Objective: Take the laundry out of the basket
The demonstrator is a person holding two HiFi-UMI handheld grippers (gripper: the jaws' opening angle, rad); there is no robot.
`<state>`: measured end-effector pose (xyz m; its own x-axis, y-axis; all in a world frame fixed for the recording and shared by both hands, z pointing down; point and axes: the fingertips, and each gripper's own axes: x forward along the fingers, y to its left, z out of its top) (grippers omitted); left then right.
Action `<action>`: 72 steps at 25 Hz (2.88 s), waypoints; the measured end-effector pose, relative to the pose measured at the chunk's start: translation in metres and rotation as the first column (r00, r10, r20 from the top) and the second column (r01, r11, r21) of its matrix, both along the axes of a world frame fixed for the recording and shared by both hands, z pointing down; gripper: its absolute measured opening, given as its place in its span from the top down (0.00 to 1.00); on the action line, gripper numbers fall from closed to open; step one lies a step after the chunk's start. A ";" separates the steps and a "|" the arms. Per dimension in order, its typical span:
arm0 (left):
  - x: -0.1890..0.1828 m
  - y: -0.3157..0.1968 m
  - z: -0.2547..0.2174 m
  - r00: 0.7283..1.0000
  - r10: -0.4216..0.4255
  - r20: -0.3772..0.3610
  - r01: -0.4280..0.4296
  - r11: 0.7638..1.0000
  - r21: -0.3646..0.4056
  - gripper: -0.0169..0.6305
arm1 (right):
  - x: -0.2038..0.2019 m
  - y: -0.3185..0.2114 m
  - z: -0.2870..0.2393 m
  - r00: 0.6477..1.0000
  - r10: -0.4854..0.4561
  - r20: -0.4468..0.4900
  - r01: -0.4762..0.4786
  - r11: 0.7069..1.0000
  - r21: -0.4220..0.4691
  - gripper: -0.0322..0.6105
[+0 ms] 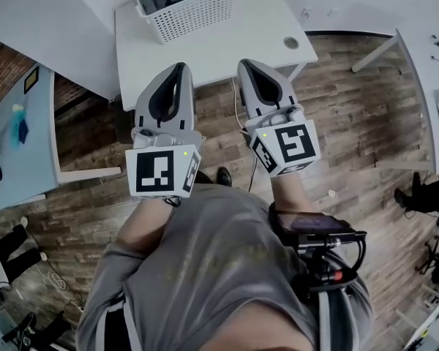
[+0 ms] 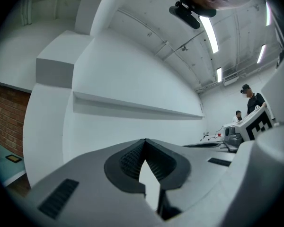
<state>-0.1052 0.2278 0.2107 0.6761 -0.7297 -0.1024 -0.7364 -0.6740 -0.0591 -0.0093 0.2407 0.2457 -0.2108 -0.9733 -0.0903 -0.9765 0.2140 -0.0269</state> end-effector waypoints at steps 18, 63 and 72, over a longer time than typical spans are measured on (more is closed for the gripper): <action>0.009 -0.144 0.016 0.996 -0.082 -0.025 0.081 0.996 -0.036 0.96 | 0.015 -0.152 0.017 0.997 -0.073 -0.018 0.072 0.996 -0.043 0.94; -0.015 -0.430 0.019 0.937 -0.347 -0.046 0.340 0.933 -0.117 0.96 | -0.029 -0.463 0.028 0.917 -0.395 -0.058 0.385 0.914 -0.130 0.94; -0.025 -0.469 0.042 0.930 -0.364 -0.045 0.350 0.918 -0.188 0.96 | -0.064 -0.501 0.067 0.867 -0.497 -0.045 0.475 0.850 -0.226 0.81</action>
<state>-0.1298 -0.2412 0.2530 0.3622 -0.9321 0.0063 -0.9275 -0.3597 0.1022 -0.0731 -0.2607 0.3131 -0.6590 -0.7387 0.1415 -0.7488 0.6621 -0.0307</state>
